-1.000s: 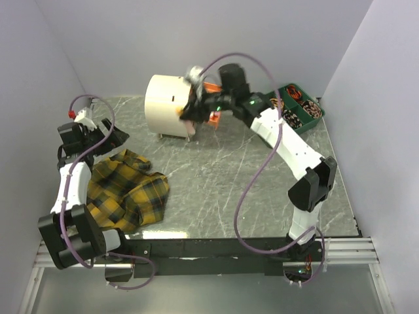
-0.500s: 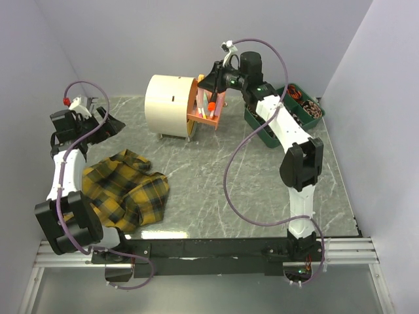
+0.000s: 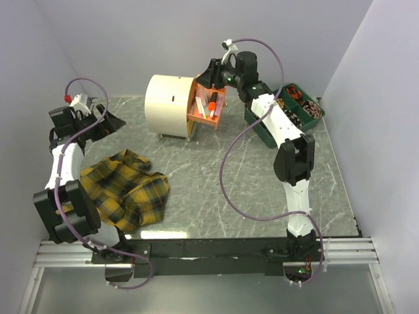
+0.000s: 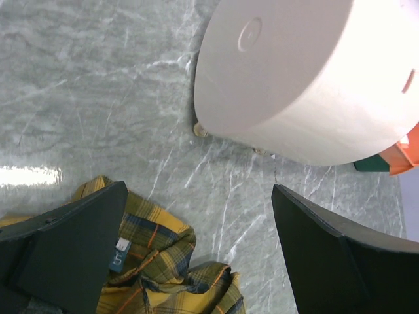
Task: Sort the stationery into containers
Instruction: Place the pen in the drawer, then close the drawer in the storage box.
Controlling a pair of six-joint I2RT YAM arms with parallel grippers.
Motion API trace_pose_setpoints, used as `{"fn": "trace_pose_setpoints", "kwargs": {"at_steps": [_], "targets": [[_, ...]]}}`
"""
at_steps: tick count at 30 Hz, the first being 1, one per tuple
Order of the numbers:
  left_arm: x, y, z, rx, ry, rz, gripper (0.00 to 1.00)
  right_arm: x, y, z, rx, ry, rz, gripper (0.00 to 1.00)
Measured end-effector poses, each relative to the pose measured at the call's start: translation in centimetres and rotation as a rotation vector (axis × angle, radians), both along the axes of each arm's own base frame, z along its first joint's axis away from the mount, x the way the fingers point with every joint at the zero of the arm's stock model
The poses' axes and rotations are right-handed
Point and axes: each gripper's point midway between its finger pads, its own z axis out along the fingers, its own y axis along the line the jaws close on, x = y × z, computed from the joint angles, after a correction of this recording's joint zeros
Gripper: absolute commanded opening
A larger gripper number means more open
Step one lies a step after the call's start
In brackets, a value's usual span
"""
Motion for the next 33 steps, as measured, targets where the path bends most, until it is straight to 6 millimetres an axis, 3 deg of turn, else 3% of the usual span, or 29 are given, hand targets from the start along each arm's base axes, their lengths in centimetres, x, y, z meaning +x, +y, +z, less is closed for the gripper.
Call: {"fn": "trace_pose_setpoints", "kwargs": {"at_steps": [8, 11, 14, 15, 18, 21, 24, 25, 26, 27, 30, 33], "targets": [[2.1, 0.4, 1.3, -0.009, -0.048, -0.026, 0.99, 0.2, -1.5, 0.6, -0.024, -0.007, -0.06, 0.6], [3.1, 0.5, 1.8, -0.012, -0.07, -0.043, 0.99, 0.1, -3.4, 1.6, -0.046, -0.016, -0.119, 0.47], [4.4, 0.7, 2.5, -0.015, -0.096, -0.056, 0.99, -0.2, -5.9, 2.9, -0.072, -0.033, -0.185, 0.22], [4.7, 0.7, 2.8, -0.019, -0.102, -0.059, 0.99, -0.4, -6.9, 3.3, -0.08, -0.039, -0.211, 0.08], [5.8, 0.9, 3.4, -0.023, -0.127, -0.065, 0.99, -1.3, -9.4, 4.1, -0.106, -0.05, -0.259, 0.0], [6.6, 1.0, 3.7, -0.038, -0.143, -0.07, 0.86, -2.1, -11.2, 3.7, -0.133, -0.04, -0.292, 0.0], [7.4, 1.0, 3.9, -0.065, -0.156, -0.079, 0.52, -2.5, -12.2, 1.9, -0.17, -0.011, -0.3, 0.0], [7.7, 1.0, 4.0, -0.076, -0.161, -0.086, 0.21, -2.6, -12.2, 1.2, -0.182, 0.001, -0.298, 0.0], [7.9, 0.9, 3.9, -0.09, -0.16, -0.091, 0.12, -2.7, -12.3, 0.1, -0.196, 0.018, -0.293, 0.0], [8.1, 0.8, 3.9, -0.103, -0.161, -0.097, 0.09, -2.9, -12.4, -1.1, -0.213, 0.042, -0.289, 0.0], [8.4, 0.5, 3.6, -0.126, -0.164, -0.113, 0.2, -3.2, -12.3, -3.6, -0.243, 0.099, -0.272, 0.0], [8.6, 0.2, 3.4, -0.14, -0.16, -0.119, 0.17, -3.1, -12.1, -4.8, -0.25, 0.119, -0.255, 0.0]]}}
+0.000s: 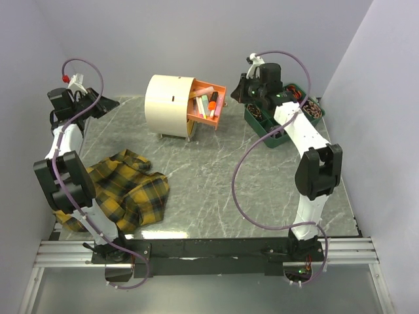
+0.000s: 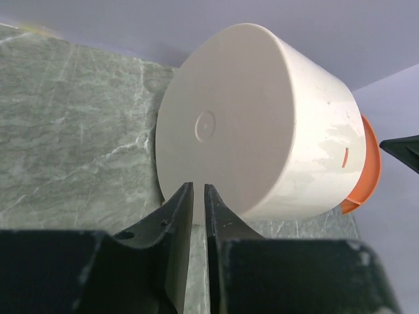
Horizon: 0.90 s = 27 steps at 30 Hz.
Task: Sort the stationery into containers
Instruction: Close the drawer in the storage box.
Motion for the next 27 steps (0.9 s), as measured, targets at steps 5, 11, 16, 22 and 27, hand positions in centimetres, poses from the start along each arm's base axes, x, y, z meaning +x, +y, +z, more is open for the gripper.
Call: {"fn": "trace_pose_setpoints", "kwargs": {"at_steps": [5, 11, 16, 22, 27], "targets": [[0.3, -0.8, 0.3, -0.007, -0.015, -0.015, 0.2, 0.3, 0.3, -1.5, -0.002, 0.029, 0.013, 0.0], [0.9, -1.7, -0.8, -0.03, 0.006, -0.032, 0.25, 0.2, 0.9, -2.0, 0.005, 0.042, 0.036, 0.0], [1.0, -1.7, -1.0, -0.032, 0.011, -0.033, 0.26, 0.5, 2.2, -2.6, 0.025, 0.063, 0.054, 0.0], [0.8, -1.8, -1.7, -0.038, 0.016, -0.036, 0.27, 1.1, 4.5, -2.6, 0.04, 0.066, 0.074, 0.0], [0.1, -2.1, -2.9, -0.048, 0.045, -0.037, 0.29, 1.1, 7.8, -1.7, 0.062, 0.044, 0.119, 0.0]]}}
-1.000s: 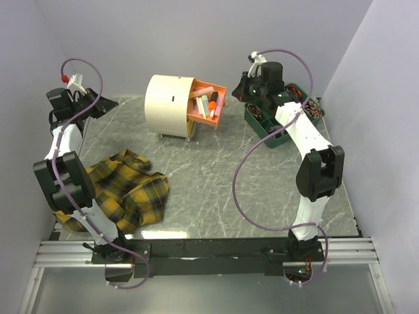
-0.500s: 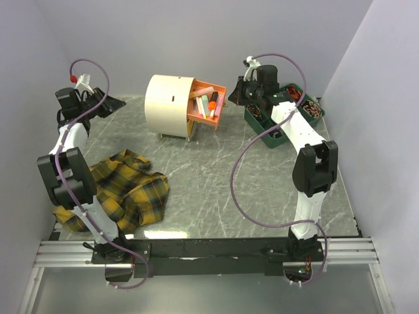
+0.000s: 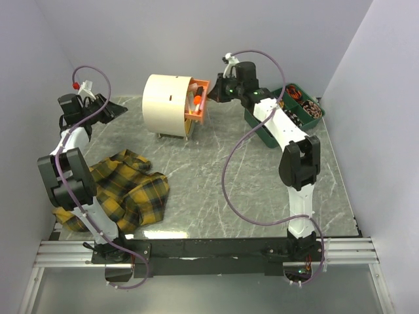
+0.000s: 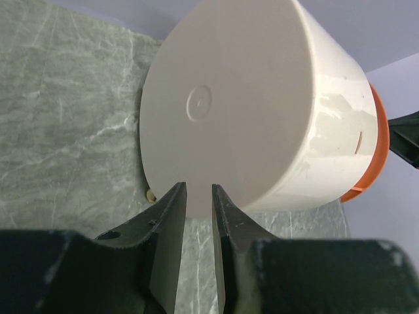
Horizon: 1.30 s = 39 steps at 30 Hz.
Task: Sort the stationery into containers
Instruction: Close the drawer in the storage box.
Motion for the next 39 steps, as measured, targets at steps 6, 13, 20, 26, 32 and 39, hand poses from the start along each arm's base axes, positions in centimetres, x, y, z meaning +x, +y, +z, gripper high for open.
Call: {"fn": "trace_pose_setpoints", "kwargs": {"at_steps": [6, 13, 20, 26, 32, 39], "targets": [[-0.5, -0.2, -0.1, -0.003, 0.005, -0.003, 0.31, -0.6, 3.8, 0.3, 0.023, -0.014, 0.058, 0.02], [-0.8, -0.3, 0.8, 0.007, -0.015, -0.003, 0.31, -0.5, 6.0, 0.5, 0.042, -0.022, 0.082, 0.04], [-1.4, -0.5, 1.8, 0.015, -0.035, -0.009, 0.33, 0.3, 7.0, 0.6, 0.051, -0.041, 0.07, 0.07], [-1.7, -0.6, 1.4, 0.009, -0.018, -0.01, 0.33, 0.3, 9.1, 0.1, 0.051, -0.055, 0.078, 0.08], [-2.0, -0.6, 1.5, 0.01, -0.014, -0.009, 0.36, -0.1, 9.9, -0.9, 0.037, -0.042, 0.081, 0.08], [-2.5, -0.6, 1.5, 0.023, -0.018, -0.008, 0.15, 0.0, 7.9, -1.0, 0.02, -0.03, 0.059, 0.08]]}}
